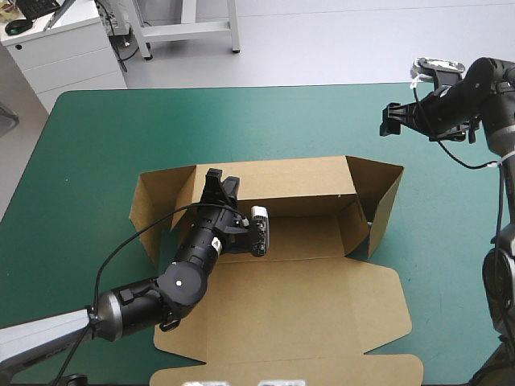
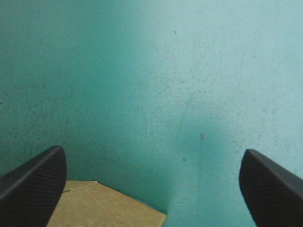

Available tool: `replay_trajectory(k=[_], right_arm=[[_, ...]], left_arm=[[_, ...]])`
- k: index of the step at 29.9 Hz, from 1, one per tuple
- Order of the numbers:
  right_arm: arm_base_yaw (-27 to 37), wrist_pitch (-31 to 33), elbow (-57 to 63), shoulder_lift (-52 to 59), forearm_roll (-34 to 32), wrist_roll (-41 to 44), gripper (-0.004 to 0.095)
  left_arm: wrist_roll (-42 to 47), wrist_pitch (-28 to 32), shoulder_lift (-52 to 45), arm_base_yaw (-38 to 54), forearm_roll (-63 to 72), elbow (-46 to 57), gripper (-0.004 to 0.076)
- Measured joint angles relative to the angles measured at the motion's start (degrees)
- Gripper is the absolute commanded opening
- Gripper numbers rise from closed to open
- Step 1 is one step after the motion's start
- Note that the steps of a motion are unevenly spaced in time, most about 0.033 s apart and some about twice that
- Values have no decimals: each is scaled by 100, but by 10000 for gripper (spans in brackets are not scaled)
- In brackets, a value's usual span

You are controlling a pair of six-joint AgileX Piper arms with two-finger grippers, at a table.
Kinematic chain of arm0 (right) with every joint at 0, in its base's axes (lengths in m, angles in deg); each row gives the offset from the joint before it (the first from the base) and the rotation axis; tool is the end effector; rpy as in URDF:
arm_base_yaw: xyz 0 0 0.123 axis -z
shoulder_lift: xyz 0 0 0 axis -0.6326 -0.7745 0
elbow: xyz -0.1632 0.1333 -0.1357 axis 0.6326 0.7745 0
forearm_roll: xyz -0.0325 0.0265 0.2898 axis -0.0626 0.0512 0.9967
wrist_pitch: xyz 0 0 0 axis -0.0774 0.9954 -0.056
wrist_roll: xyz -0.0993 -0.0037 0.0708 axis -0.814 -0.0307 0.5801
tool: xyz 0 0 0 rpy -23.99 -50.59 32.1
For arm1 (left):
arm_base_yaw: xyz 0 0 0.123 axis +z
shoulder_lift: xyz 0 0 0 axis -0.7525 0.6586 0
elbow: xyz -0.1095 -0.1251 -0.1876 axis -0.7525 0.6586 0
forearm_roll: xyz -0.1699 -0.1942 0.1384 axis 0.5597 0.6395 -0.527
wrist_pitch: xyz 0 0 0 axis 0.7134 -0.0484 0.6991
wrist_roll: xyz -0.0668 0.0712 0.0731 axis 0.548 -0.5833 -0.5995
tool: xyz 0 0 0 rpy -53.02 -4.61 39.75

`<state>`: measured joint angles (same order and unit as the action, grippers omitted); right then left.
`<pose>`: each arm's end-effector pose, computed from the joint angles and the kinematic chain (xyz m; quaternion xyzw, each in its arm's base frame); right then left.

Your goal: Fold the box

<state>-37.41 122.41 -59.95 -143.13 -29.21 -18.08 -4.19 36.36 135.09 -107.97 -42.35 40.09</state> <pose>0.4312 0.0153 0.3322 -0.0063 0.9577 0.1143 0.2639 0.2414 -0.2553 0.2233 0.6166 0.5079 0.3188 0.5101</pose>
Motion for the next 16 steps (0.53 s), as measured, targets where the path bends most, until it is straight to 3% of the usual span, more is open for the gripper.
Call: replay_trajectory(k=[16], right_arm=[[0,-21,1057,144,131,-173,900]], left_arm=[[0,0,0,0,0,0,-10]])
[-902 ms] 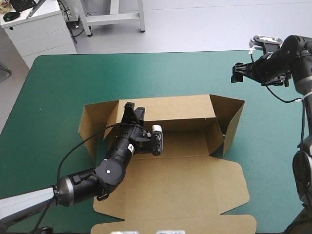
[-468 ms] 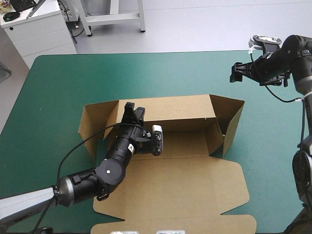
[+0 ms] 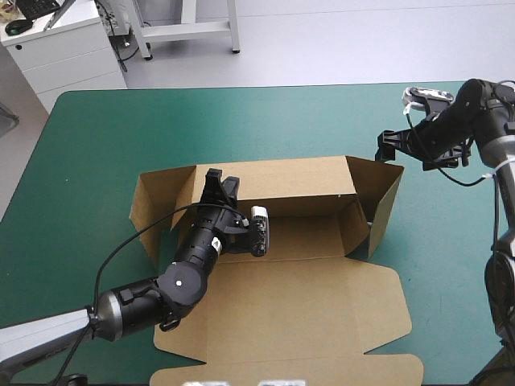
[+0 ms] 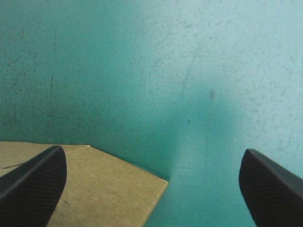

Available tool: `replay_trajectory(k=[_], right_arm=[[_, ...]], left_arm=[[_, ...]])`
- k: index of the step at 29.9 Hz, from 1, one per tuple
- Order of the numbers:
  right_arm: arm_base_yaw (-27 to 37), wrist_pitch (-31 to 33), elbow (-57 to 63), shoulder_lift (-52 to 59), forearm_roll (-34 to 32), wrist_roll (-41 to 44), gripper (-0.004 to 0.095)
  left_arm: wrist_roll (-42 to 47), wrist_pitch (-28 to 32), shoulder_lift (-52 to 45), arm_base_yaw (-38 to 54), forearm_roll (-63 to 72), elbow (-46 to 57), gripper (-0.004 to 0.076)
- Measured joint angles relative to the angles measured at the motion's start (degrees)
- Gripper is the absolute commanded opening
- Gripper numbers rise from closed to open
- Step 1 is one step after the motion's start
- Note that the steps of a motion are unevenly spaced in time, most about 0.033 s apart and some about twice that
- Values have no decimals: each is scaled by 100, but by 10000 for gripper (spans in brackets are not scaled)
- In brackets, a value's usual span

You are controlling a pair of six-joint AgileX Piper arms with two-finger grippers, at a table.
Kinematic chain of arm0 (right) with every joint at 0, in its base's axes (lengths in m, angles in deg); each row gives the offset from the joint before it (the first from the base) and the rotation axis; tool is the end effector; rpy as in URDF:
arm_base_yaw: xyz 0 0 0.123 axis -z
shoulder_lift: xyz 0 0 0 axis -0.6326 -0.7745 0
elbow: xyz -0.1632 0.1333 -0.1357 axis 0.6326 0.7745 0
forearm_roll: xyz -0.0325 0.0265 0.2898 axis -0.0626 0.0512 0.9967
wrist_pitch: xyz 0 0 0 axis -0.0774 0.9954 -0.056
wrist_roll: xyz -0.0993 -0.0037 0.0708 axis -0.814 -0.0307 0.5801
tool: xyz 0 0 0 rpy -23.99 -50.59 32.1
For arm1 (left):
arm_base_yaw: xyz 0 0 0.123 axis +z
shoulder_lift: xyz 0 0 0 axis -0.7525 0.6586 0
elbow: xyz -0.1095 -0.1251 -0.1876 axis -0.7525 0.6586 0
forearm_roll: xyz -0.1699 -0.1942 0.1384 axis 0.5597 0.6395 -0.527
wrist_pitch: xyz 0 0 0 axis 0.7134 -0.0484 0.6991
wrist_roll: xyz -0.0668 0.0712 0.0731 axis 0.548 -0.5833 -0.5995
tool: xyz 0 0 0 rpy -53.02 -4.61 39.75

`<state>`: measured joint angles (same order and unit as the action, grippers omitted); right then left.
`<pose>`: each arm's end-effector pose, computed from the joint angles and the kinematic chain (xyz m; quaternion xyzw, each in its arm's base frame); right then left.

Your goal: Fold the box

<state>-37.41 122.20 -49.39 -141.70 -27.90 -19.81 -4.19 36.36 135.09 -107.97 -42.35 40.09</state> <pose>0.4173 0.0183 0.2810 -0.0094 0.9736 0.1251 0.1908 0.2414 -0.2553 0.2233 0.6166 0.5079 0.3188 0.5101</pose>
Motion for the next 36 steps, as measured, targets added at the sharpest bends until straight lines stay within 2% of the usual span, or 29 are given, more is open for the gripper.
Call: replay_trajectory(k=[17,30,36], right_arm=[[0,-12,1723,1261,50,-646,900],[0,-51,2044,1465,681,-1301,900],[0,-66,2567,1637,987,-1638,900]], left_arm=[[-5,1,-5,0,0,0,-10],[-5,1,-5,0,0,0,-10],[-5,14,-5,0,0,0,-10]])
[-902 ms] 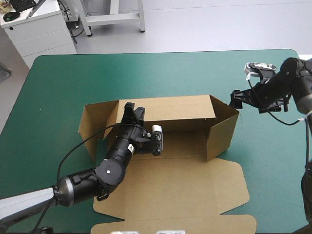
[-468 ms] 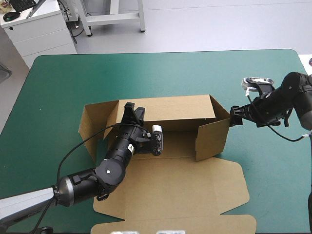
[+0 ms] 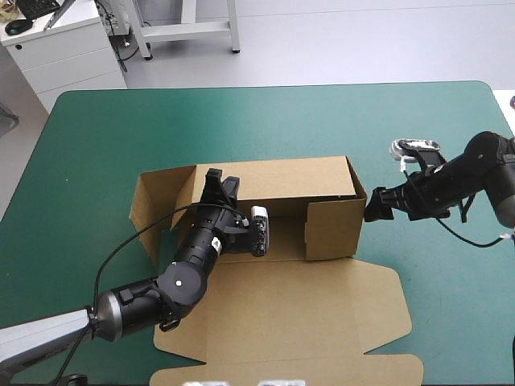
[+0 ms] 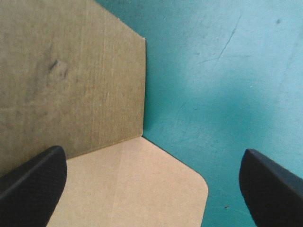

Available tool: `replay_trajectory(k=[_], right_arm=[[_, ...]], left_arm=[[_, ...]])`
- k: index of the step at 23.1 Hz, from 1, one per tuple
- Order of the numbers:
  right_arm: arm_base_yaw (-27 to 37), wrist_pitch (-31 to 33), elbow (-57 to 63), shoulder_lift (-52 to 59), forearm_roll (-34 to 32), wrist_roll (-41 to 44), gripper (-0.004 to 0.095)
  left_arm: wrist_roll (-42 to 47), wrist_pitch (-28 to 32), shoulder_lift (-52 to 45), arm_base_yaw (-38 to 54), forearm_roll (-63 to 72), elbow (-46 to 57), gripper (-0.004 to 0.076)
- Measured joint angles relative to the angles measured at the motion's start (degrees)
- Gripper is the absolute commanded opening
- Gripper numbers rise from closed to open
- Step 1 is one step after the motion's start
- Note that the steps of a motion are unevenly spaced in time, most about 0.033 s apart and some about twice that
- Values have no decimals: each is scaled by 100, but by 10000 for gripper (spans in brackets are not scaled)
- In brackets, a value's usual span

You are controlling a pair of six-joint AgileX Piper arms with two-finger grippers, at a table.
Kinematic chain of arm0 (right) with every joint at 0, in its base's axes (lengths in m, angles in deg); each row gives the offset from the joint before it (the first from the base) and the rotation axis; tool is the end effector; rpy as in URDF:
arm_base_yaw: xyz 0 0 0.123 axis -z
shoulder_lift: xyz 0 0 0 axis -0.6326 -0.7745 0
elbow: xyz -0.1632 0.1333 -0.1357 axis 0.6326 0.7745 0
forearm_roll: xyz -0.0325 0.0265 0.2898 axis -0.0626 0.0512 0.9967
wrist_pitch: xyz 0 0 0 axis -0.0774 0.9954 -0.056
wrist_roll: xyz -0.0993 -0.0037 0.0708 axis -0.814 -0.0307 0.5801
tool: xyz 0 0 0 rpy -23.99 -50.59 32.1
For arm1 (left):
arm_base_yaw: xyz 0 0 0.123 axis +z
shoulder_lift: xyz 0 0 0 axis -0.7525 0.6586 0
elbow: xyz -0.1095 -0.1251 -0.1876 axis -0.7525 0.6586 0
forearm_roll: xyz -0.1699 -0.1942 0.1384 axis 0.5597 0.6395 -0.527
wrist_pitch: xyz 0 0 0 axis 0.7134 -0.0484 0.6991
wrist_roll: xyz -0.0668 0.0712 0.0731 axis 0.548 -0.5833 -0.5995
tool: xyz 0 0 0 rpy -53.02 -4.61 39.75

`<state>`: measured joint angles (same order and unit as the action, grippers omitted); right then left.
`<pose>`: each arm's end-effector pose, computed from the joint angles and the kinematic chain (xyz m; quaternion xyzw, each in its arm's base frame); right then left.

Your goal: Fold the box

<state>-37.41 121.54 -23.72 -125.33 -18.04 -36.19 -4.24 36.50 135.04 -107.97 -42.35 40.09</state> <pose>0.3329 0.0393 0.2484 -0.1164 0.9633 0.1905 0.1490 0.2412 -0.2555 0.2235 0.6172 0.5073 0.3180 0.5104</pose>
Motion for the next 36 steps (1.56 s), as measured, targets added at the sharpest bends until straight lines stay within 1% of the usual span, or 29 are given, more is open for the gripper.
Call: replay_trajectory(k=[3,9,14,16,18,19,20,24,27,30,34,36], right_arm=[[0,-32,263,89,298,-366,900],[0,-114,434,126,969,-1494,899],[-62,-170,434,131,1192,-1897,899],[-305,-346,496,162,1192,-1927,899],[-694,-1016,863,427,1151,-1938,899],[-783,-1233,980,546,1105,-1921,899],[-920,-1613,1217,810,1018,-1858,899],[-1156,-2442,1845,1420,800,-1624,899],[-1190,-2759,2177,1591,807,-1615,898],[-1300,-3078,2548,1677,812,-1616,847],[-1738,-3691,2937,1693,834,-1587,817],[-2078,-4181,3075,1693,853,-1434,816]], left_arm=[[0,30,0,0,0,1,-10],[-6,153,-1,0,-13,1,-10],[4,159,-1,0,-19,1,-10],[4,159,-6,0,-19,1,-10],[4,159,-6,0,-19,1,-10],[4,159,-6,0,-19,1,-10],[4,159,-6,0,-19,1,-10],[4,159,-6,0,-19,1,-10],[4,159,-6,0,-19,1,-10],[4,159,-6,0,-19,1,-10],[4,159,-6,0,-19,1,-10],[4,159,-6,0,-19,1,-10]])
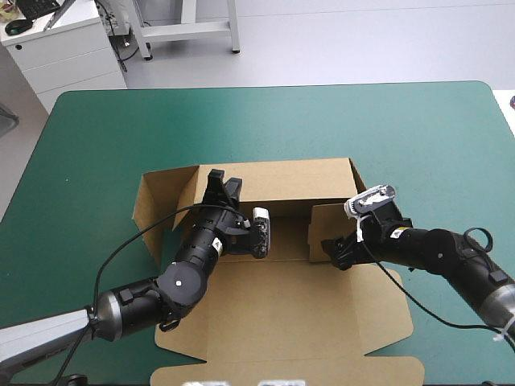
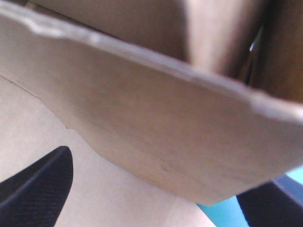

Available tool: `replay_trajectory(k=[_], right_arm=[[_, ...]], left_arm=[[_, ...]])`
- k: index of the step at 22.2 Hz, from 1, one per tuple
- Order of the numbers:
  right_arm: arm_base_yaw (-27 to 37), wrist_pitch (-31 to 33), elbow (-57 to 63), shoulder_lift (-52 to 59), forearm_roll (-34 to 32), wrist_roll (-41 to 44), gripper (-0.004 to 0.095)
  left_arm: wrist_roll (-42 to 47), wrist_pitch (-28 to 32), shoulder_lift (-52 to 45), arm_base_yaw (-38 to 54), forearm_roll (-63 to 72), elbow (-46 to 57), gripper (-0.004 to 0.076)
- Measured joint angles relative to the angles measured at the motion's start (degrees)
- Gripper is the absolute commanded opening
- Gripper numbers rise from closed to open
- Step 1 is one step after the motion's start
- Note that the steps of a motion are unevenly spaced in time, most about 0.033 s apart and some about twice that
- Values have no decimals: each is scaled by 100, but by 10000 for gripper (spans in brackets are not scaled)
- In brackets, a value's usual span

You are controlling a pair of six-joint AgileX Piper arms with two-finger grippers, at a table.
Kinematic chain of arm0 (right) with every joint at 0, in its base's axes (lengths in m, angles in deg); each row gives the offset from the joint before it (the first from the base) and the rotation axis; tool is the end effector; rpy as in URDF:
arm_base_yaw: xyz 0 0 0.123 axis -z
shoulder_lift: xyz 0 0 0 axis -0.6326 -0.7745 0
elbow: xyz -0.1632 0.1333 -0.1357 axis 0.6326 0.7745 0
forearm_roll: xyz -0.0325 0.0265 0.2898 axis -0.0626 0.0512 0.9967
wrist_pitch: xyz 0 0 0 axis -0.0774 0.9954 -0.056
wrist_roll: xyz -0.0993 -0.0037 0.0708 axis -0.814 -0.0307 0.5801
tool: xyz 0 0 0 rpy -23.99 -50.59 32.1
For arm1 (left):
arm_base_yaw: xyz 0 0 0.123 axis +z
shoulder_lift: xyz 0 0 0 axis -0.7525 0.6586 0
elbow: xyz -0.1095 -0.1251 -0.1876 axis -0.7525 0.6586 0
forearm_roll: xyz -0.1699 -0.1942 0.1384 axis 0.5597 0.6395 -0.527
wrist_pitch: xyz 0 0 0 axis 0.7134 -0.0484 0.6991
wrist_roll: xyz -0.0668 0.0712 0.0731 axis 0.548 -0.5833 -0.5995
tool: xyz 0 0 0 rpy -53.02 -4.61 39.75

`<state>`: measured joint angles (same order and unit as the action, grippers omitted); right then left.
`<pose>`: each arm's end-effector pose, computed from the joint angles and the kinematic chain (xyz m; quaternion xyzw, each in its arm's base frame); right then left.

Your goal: Fold the box

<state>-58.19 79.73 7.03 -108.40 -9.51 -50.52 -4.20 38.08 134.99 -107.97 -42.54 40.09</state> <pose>0.2735 0.1287 0.1961 -0.2416 0.8845 0.1705 0.3608 0.2398 -0.2583 0.2228 0.6244 0.5023 0.3077 0.5129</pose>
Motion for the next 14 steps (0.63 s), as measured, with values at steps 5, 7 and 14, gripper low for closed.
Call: replay_trajectory(k=[5,7,14], right_arm=[[-459,-889,176,0,-24,463,790],[-545,-1198,227,0,-24,536,688],[-549,-1619,246,0,-81,577,-10]], left_arm=[[0,0,0,0,0,0,-10],[0,0,0,0,0,0,-10],[0,-105,0,6,31,5,-10]])
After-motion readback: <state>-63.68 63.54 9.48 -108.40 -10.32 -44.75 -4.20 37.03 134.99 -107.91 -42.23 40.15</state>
